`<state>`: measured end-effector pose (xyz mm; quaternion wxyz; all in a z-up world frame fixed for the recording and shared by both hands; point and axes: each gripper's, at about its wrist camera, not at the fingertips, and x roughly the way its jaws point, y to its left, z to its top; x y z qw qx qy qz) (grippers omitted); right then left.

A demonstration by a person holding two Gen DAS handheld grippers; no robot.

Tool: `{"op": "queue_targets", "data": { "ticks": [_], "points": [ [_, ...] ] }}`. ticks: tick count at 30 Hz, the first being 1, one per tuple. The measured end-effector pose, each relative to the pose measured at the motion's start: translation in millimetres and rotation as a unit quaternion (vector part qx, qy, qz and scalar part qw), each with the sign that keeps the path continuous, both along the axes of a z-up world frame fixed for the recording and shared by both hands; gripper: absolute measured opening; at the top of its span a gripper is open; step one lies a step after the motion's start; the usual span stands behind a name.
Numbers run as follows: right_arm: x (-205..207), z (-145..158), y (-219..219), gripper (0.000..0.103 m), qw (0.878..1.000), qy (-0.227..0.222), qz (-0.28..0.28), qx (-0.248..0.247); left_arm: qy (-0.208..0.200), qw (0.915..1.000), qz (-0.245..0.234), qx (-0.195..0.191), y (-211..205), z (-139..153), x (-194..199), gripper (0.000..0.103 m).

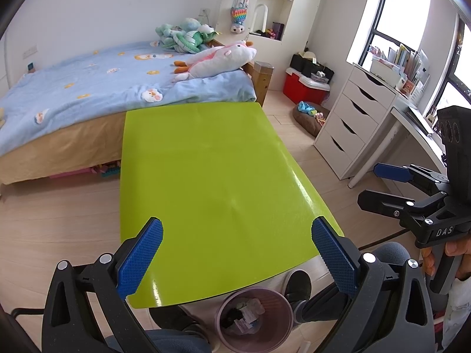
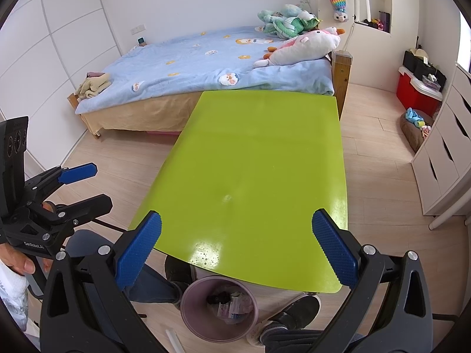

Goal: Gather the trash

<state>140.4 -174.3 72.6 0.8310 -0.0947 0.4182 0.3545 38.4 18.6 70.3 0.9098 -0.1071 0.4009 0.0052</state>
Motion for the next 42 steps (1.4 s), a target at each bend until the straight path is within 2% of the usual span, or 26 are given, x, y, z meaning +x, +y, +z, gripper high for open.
{"op": "queue_targets", "data": {
  "ticks": [42],
  "points": [
    [-0.7, -3.6, -0.4, 0.100, 1.000, 0.002, 0.000, -0.001, 0.000, 1.0000, -0.001, 0.001, -2.5, -1.9, 0.7, 0.097]
  ]
}}
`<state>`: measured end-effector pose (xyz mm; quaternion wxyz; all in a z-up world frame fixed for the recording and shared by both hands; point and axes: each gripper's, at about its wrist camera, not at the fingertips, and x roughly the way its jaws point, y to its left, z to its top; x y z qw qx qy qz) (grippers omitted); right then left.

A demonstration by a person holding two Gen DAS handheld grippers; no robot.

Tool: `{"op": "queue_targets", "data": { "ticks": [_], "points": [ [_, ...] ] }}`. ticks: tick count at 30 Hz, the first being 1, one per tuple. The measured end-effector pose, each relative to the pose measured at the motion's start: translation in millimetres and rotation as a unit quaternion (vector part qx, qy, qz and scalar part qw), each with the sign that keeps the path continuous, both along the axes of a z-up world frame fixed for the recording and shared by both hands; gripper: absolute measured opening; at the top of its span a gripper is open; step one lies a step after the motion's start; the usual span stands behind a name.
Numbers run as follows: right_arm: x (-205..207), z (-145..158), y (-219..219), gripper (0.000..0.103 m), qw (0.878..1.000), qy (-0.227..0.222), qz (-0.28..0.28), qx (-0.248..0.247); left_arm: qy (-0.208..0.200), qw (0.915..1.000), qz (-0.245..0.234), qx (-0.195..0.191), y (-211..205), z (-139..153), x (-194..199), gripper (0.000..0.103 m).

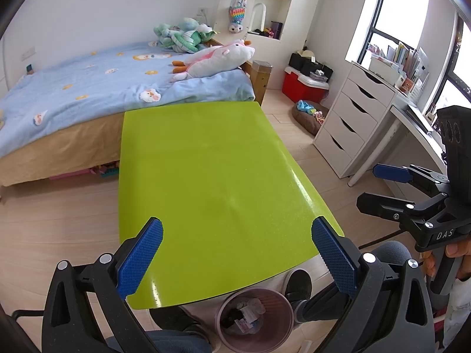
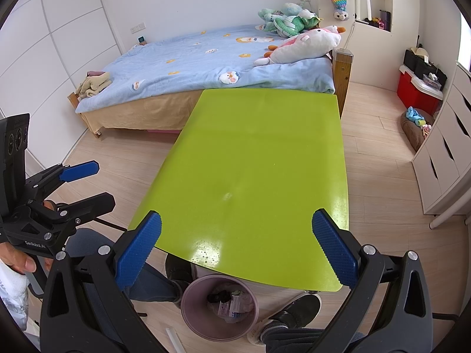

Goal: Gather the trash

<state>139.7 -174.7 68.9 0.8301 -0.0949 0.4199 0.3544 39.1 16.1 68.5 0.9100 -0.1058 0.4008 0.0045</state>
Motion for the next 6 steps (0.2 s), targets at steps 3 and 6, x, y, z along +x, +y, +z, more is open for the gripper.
{"op": "queue_targets", "data": {
  "ticks": [3, 6],
  "points": [
    [0.2, 0.1, 0.1, 0.100, 1.000, 0.000, 0.000, 0.000, 0.001, 1.0000, 0.001, 0.001, -0.5, -0.7, 0.3, 0.097],
    [0.3, 0.3, 0.1, 0.100, 1.000, 0.000, 0.000, 0.000, 0.000, 1.0000, 0.001, 0.005, -1.1, -1.3, 0.5, 0.097]
  ]
}}
